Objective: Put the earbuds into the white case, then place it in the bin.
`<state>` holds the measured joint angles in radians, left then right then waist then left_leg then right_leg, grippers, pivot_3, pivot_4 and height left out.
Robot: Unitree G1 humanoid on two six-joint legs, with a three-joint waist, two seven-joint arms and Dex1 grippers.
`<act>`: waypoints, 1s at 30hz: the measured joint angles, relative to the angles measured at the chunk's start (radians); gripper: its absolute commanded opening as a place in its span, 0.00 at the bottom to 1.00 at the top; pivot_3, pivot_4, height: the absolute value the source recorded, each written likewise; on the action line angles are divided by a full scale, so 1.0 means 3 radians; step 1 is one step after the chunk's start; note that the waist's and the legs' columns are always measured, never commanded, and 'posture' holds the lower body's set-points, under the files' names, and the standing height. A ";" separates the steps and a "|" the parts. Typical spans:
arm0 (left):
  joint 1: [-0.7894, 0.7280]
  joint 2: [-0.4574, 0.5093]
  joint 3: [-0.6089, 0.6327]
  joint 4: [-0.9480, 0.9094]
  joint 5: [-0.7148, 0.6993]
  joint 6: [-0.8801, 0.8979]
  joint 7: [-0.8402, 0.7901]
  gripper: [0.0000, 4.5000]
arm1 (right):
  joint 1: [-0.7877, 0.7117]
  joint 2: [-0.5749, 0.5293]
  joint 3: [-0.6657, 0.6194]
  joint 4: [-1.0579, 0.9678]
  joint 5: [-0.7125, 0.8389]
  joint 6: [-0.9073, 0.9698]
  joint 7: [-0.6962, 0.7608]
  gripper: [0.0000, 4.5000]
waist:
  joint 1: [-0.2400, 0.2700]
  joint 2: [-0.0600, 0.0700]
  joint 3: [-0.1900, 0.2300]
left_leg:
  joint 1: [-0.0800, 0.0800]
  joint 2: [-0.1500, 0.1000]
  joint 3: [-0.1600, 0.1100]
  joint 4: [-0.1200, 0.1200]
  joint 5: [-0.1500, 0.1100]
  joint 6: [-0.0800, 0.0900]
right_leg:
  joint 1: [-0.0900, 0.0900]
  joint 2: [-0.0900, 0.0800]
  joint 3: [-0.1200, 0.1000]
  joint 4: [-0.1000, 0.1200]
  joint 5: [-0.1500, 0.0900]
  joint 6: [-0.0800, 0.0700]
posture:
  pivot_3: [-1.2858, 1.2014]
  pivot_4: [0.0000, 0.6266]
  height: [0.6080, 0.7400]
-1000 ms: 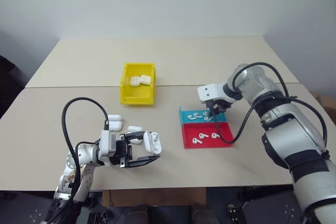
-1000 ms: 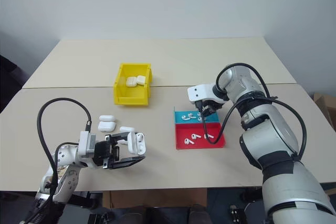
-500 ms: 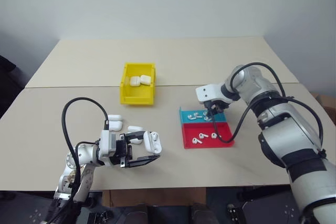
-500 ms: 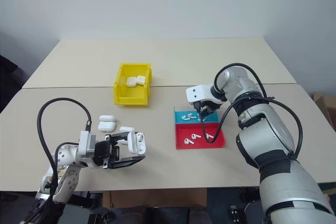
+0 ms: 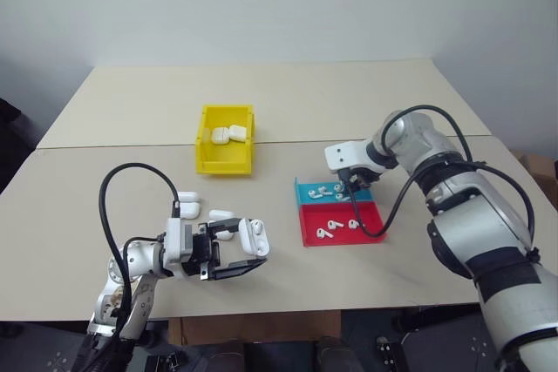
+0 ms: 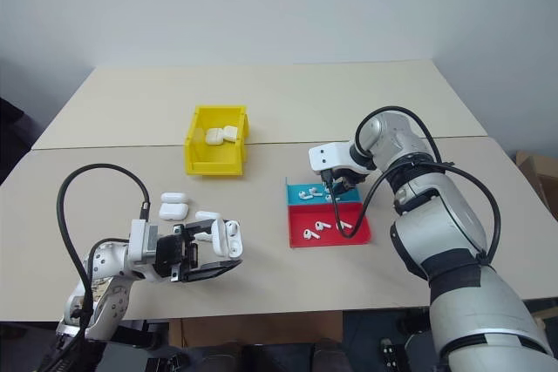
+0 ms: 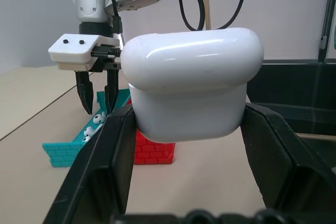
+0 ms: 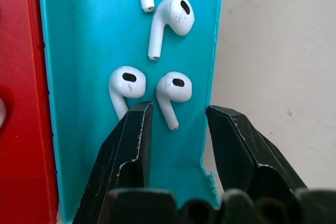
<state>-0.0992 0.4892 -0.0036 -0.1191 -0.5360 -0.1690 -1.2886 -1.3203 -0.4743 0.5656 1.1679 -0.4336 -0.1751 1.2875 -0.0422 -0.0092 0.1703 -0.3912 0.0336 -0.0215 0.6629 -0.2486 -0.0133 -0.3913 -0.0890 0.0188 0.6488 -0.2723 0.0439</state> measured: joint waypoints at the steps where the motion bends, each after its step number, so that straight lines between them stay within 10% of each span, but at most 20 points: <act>1: 0.0000 0.0000 0.0000 0.0000 0.0000 0.0000 0.0006 0.61 | 0.0000 0.0004 -0.0003 0.0000 0.0000 0.0000 0.0000 0.45 | 0.0000 0.0000 0.0000 | 0.0000 0.0000 0.0000 0.0000 0.0000 0.0000 | 0.0000 0.0000 0.0000 0.0000 0.0000 0.0000 | 0.52 0.24 1.00; 30: 0.0000 0.0000 -0.0037 0.0000 0.0016 0.0001 0.0039 0.61 | -0.0001 0.0063 -0.0014 0.0033 -0.0063 -0.0048 -0.0081 0.45 | 0.0000 0.0000 0.0000 | 0.0000 0.0000 0.0000 0.0000 0.0000 0.0000 | 0.0000 0.0000 0.0000 0.0000 0.0000 0.0000 | 0.52 0.24 1.00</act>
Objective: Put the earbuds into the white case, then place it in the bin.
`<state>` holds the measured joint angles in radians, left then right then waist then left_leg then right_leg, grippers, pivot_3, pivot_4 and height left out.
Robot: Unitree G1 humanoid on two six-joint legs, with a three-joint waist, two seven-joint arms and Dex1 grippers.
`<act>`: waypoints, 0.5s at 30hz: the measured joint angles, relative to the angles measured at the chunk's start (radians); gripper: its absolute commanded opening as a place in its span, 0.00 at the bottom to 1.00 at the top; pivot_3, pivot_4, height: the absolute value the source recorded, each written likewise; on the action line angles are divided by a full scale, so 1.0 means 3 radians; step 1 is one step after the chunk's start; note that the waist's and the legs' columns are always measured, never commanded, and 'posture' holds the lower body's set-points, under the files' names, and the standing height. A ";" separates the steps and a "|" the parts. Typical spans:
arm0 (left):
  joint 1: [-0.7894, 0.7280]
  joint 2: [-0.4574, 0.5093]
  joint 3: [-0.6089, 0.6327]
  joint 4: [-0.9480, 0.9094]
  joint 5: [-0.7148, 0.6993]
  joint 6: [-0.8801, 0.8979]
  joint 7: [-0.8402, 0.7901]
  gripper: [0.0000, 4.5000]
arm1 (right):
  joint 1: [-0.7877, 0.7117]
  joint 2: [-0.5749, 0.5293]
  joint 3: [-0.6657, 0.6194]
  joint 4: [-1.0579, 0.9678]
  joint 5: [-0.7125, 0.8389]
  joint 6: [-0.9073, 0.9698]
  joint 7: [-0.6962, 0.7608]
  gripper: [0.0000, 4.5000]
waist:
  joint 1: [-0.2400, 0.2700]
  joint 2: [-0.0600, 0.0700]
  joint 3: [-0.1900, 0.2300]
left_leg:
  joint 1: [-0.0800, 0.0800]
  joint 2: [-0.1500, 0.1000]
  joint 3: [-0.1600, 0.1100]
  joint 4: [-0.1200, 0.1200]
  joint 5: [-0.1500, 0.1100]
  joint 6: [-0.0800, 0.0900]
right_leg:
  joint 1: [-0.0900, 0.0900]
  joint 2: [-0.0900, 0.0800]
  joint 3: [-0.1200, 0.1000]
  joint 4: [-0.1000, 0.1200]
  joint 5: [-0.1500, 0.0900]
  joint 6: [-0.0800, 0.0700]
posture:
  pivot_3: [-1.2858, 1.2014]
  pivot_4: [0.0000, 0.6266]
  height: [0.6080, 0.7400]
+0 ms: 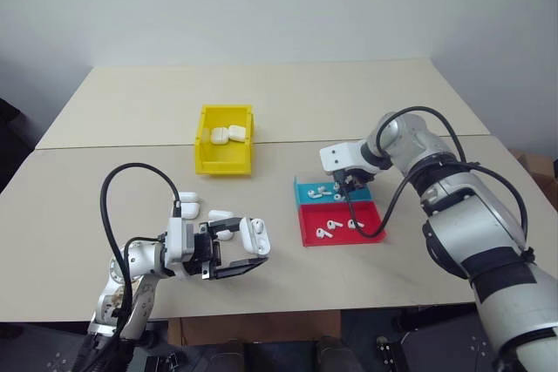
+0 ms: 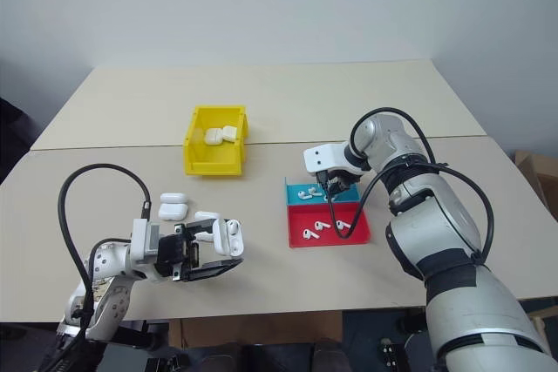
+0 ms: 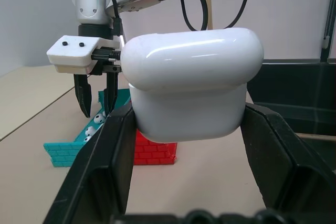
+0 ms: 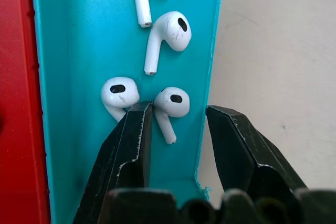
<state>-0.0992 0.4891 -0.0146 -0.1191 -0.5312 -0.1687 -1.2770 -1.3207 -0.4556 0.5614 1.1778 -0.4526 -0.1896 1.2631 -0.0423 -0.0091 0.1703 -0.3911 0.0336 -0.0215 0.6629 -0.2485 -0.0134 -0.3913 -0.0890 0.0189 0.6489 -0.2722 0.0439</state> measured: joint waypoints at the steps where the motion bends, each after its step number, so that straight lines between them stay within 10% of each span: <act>1: 0.0000 0.0000 -0.0001 0.0000 0.0000 0.0000 0.0001 0.61 | 0.0000 0.0001 0.0000 0.0006 -0.0002 0.0000 0.0000 0.45 | 0.0000 0.0000 0.0000 | 0.0000 0.0000 0.0000 0.0000 0.0000 0.0000 | 0.0000 0.0000 0.0000 0.0000 0.0000 0.0000 | 0.52 0.24 1.00; 15: 0.0000 0.0000 -0.0008 0.0000 0.0000 0.0000 0.0013 0.61 | -0.0002 0.0012 0.0000 0.0032 -0.0004 -0.0087 0.0006 0.33 | -0.0001 0.0000 0.0000 | 0.0000 0.0000 0.0000 0.0000 0.0000 0.0000 | 0.0000 0.0000 0.0000 0.0000 0.0000 0.0000 | 0.52 0.24 1.00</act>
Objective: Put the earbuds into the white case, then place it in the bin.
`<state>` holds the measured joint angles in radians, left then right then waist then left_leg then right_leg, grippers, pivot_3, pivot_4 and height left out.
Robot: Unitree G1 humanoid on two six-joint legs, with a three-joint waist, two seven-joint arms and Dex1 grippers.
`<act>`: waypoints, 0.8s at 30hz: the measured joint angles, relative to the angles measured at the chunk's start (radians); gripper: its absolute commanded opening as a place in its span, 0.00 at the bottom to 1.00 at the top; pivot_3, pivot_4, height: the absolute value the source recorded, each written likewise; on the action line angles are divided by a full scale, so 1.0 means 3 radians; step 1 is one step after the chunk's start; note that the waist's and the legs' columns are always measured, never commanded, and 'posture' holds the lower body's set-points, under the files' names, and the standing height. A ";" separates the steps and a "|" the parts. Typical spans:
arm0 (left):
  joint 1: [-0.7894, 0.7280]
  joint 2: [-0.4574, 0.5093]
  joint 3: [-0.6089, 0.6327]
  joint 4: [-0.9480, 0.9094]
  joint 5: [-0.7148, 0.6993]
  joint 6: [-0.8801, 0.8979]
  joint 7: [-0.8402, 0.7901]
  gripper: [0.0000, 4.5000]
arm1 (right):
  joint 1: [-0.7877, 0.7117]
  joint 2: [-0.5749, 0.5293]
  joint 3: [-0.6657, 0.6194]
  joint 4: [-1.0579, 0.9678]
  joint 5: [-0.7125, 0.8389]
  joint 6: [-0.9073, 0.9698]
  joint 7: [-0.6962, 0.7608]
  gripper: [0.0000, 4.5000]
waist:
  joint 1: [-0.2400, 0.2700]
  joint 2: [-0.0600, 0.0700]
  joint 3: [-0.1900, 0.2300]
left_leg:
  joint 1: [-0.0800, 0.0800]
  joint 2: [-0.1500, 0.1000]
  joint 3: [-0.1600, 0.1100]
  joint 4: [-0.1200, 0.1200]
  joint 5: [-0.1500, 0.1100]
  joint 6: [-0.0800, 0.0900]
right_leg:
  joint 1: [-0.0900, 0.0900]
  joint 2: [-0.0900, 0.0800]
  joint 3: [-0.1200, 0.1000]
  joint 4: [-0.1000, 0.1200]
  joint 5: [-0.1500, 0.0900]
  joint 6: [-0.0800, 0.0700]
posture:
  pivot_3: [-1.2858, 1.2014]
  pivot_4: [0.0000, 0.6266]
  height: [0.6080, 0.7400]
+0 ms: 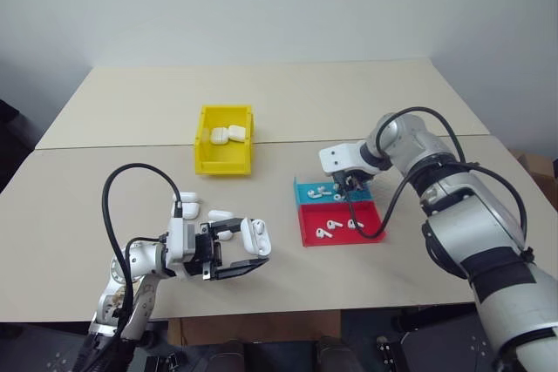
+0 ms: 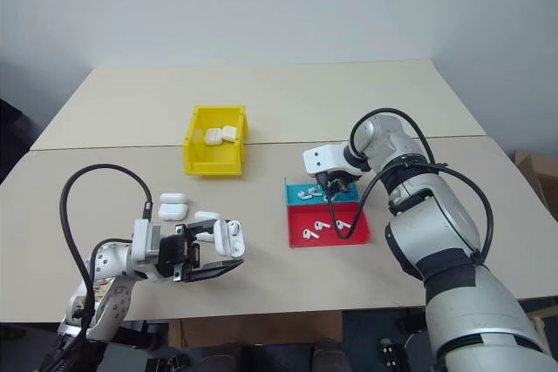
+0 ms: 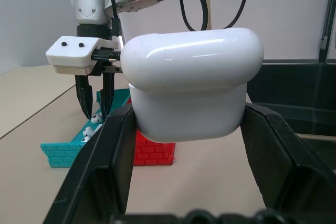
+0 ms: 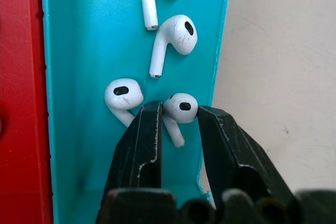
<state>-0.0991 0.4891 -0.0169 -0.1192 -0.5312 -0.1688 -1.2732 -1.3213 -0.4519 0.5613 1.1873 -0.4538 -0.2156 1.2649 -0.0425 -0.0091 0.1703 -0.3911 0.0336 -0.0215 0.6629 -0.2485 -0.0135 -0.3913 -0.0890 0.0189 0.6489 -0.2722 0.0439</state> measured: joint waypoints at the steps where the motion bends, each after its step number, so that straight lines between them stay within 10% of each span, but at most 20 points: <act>1: 0.0000 0.0000 0.0000 0.0000 0.0000 0.0000 0.0004 0.61 | 0.0000 0.0001 0.0000 0.0002 0.0000 0.0000 -0.0002 0.33 | 0.0000 0.0000 0.0000 | 0.0000 0.0000 0.0000 0.0000 0.0000 0.0000 | 0.0000 0.0000 0.0000 0.0000 0.0000 0.0000 | 0.52 0.24 1.00; 24: 0.0001 -0.0002 -0.0010 0.0001 0.0003 0.0003 0.0017 0.61 | 0.0000 0.0028 0.0000 0.0014 -0.0042 -0.0020 -0.0008 0.33 | -0.0001 0.0000 0.0000 | 0.0000 0.0000 0.0000 0.0000 0.0000 -0.0001 | 0.0000 0.0000 0.0000 0.0000 0.0000 0.0000 | 0.52 0.24 1.00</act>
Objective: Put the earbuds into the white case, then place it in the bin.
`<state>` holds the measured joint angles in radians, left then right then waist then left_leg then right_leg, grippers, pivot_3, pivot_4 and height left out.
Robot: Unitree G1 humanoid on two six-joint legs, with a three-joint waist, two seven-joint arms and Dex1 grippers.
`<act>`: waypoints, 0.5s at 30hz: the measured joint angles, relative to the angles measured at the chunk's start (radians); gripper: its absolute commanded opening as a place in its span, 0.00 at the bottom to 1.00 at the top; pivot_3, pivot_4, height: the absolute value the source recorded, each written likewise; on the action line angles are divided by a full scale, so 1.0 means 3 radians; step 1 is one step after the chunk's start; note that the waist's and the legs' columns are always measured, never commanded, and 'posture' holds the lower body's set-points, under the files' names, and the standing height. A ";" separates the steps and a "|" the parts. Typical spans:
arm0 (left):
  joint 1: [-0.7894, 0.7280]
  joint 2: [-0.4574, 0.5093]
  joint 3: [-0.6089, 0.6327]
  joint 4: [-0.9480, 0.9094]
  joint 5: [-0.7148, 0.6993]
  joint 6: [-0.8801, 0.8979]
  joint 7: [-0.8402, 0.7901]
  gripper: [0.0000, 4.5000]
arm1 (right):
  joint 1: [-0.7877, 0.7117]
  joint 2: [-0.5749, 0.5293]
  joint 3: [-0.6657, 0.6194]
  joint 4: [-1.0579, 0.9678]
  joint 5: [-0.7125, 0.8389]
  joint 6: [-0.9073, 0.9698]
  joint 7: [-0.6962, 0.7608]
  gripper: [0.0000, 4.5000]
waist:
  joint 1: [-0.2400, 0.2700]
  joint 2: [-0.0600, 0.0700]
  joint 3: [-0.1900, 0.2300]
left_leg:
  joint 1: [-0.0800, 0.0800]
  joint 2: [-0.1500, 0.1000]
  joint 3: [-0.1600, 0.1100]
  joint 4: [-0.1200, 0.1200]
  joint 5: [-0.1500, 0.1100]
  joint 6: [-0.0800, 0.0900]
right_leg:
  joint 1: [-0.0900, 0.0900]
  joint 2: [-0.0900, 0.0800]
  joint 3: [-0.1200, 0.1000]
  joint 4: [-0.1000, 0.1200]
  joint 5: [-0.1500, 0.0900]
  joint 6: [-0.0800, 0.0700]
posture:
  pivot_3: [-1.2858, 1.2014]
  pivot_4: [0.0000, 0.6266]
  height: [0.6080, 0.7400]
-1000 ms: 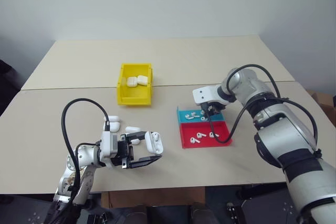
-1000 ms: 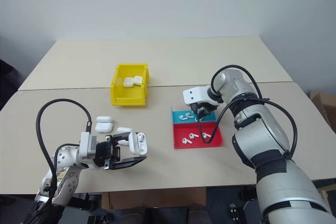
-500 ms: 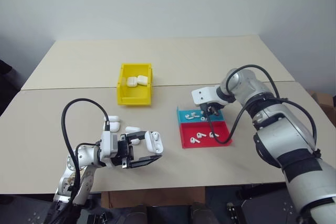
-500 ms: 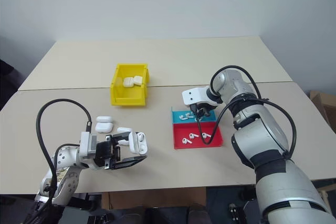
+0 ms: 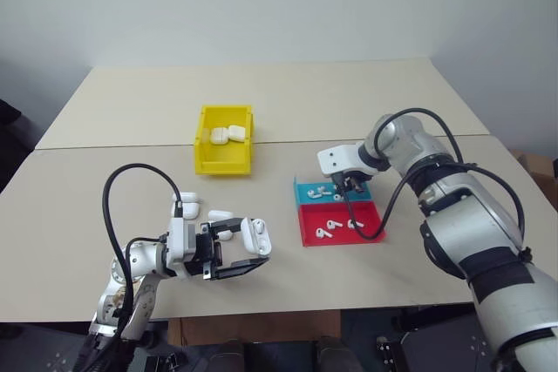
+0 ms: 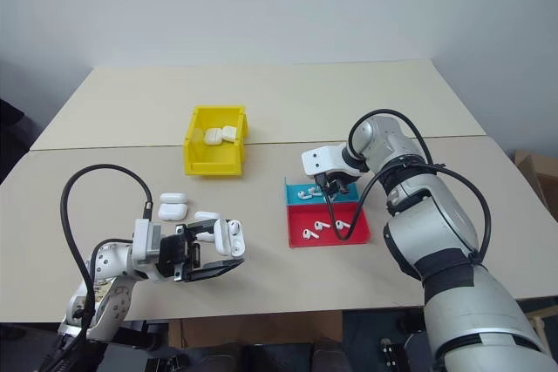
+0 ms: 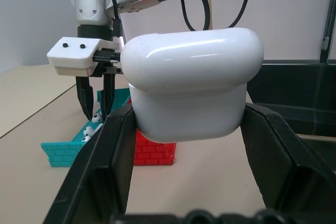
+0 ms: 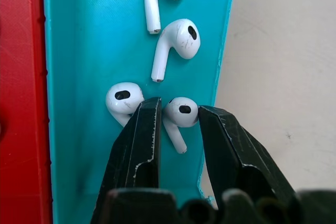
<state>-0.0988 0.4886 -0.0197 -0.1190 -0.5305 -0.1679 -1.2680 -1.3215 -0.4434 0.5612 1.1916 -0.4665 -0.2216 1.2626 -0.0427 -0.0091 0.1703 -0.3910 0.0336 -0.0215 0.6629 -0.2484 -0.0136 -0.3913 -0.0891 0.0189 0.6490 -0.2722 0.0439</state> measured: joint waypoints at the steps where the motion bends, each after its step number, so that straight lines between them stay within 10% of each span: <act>1: 0.0000 -0.0001 0.0000 0.0000 0.0000 0.0000 0.0000 0.61 | 0.0000 0.0000 0.0000 0.0001 0.0000 0.0000 0.0001 0.33 | 0.0000 0.0000 0.0000 | 0.0000 0.0000 0.0000 0.0000 0.0000 0.0000 | 0.0000 0.0000 0.0000 0.0000 0.0000 0.0000 | 0.52 0.24 1.00; 4: -0.0001 -0.0003 -0.0002 0.0000 0.0002 -0.0001 0.0002 0.61 | -0.0001 0.0000 -0.0004 0.0004 -0.0004 0.0000 0.0007 0.20 | 0.0000 0.0000 0.0000 | 0.0000 0.0000 0.0000 0.0000 0.0000 0.0000 | 0.0000 0.0000 0.0000 0.0000 0.0000 0.0000 | 0.52 0.24 1.00; 15: -0.0028 -0.0015 -0.0002 0.0005 0.0005 -0.0001 0.0021 0.61 | -0.0003 0.0000 -0.0018 0.0010 -0.0007 0.0000 -0.0003 0.20 | -0.0001 0.0000 0.0000 | 0.0000 0.0000 0.0000 0.0000 0.0000 0.0000 | 0.0000 0.0000 0.0000 0.0000 0.0000 0.0000 | 0.52 0.24 1.00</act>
<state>-0.1072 0.4841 -0.0205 -0.1176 -0.5290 -0.1683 -1.2617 -1.3223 -0.4435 0.5558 1.1945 -0.4687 -0.2217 1.2618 -0.0429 -0.0091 0.1703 -0.3910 0.0336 -0.0215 0.6629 -0.2484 -0.0137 -0.3913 -0.0890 0.0189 0.6491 -0.2722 0.0438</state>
